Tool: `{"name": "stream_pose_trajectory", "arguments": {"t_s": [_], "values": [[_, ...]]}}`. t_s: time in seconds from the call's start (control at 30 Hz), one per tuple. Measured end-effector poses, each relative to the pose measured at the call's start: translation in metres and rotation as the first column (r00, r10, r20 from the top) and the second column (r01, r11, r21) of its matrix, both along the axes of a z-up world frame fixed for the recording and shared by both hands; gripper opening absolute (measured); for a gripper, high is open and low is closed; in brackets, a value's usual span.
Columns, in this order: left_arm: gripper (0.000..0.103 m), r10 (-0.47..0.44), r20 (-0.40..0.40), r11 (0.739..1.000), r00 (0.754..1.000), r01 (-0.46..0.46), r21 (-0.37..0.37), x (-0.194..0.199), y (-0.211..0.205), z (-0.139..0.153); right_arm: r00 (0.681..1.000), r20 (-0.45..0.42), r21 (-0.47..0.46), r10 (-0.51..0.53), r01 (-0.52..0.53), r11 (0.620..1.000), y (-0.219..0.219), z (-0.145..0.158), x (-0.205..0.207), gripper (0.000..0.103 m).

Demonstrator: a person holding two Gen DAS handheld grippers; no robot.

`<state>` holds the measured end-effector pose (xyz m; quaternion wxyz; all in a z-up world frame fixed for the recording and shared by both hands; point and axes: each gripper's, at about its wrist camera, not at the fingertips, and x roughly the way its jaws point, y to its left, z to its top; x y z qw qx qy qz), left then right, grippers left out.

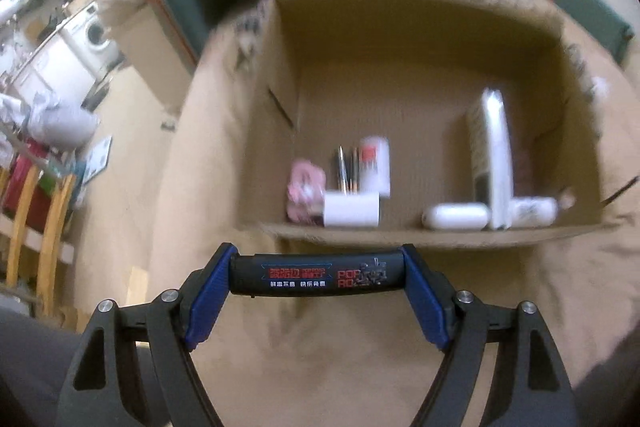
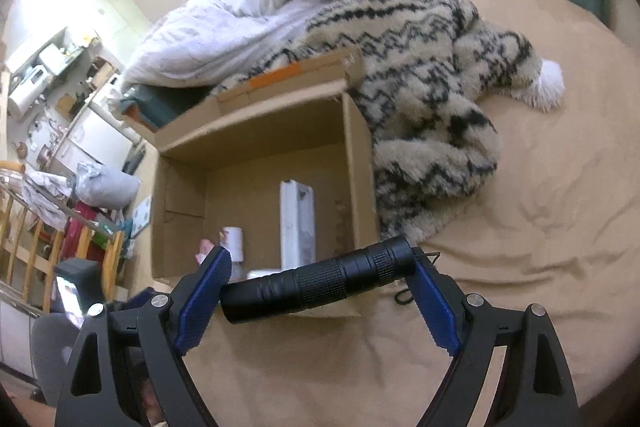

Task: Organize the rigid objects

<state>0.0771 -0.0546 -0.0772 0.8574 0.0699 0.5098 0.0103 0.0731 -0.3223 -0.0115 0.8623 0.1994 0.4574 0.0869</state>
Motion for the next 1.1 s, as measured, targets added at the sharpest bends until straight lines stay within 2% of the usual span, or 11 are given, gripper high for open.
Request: {"name": "stream_pose_trajectory", "arguments": {"t_s": [0.1, 0.2, 0.27, 0.43, 0.57, 0.63, 0.7, 0.8, 0.87, 0.97, 1.1], "values": [[0.079, -0.043, 0.053, 0.998, 0.998, 0.046, -0.045, 0.003, 0.018, 0.040, 0.997, 0.077, 0.056, 0.028, -0.033, 0.998, 0.003, 0.017, 0.001, 0.093], [0.079, -0.072, 0.096, 0.992, 0.993, 0.082, -0.096, -0.003, 0.017, 0.085, 0.987, 0.149, 0.128, 0.054, -0.073, 0.989, 0.005, 0.035, 0.004, 0.093], [0.079, -0.070, 0.108, 0.988, 0.992, 0.083, -0.129, 0.008, 0.026, 0.103, 0.982, 0.182, 0.156, 0.057, -0.087, 0.984, 0.008, 0.047, 0.009, 0.093], [0.079, -0.044, 0.116, 0.977, 0.992, 0.067, -0.204, 0.038, 0.020, 0.115, 0.961, 0.273, 0.260, 0.050, -0.124, 0.958, 0.010, 0.078, 0.028, 0.093], [0.079, -0.036, 0.093, 0.964, 0.995, 0.059, -0.260, 0.063, 0.013, 0.110, 0.949, 0.311, 0.280, 0.049, -0.140, 0.950, 0.012, 0.085, 0.045, 0.093], [0.079, -0.037, 0.079, 0.962, 0.996, 0.057, -0.266, 0.074, 0.008, 0.103, 0.959, 0.276, 0.273, 0.062, -0.140, 0.952, 0.014, 0.071, 0.055, 0.093], [0.079, -0.051, 0.067, 0.965, 0.996, 0.066, -0.255, 0.083, 0.001, 0.094, 0.974, 0.215, 0.247, 0.073, -0.127, 0.961, 0.016, 0.044, 0.062, 0.093], [0.079, -0.085, 0.034, 0.969, 0.996, 0.090, -0.230, 0.092, -0.012, 0.074, 0.996, 0.055, 0.195, 0.074, -0.083, 0.977, 0.020, 0.001, 0.073, 0.093], [0.079, -0.096, 0.014, 0.971, 0.995, 0.097, -0.217, 0.095, -0.018, 0.060, 0.997, -0.030, 0.138, 0.076, -0.072, 0.988, 0.025, -0.018, 0.079, 0.093], [0.079, -0.107, -0.012, 0.977, 0.994, 0.103, -0.185, 0.097, -0.025, 0.040, 0.993, -0.080, 0.046, 0.089, -0.086, 0.995, 0.034, -0.033, 0.082, 0.093], [0.079, -0.121, -0.038, 0.979, 0.992, 0.112, -0.169, 0.099, -0.030, 0.027, 0.986, -0.140, -0.002, 0.094, -0.095, 0.995, 0.040, -0.051, 0.085, 0.094]]}}
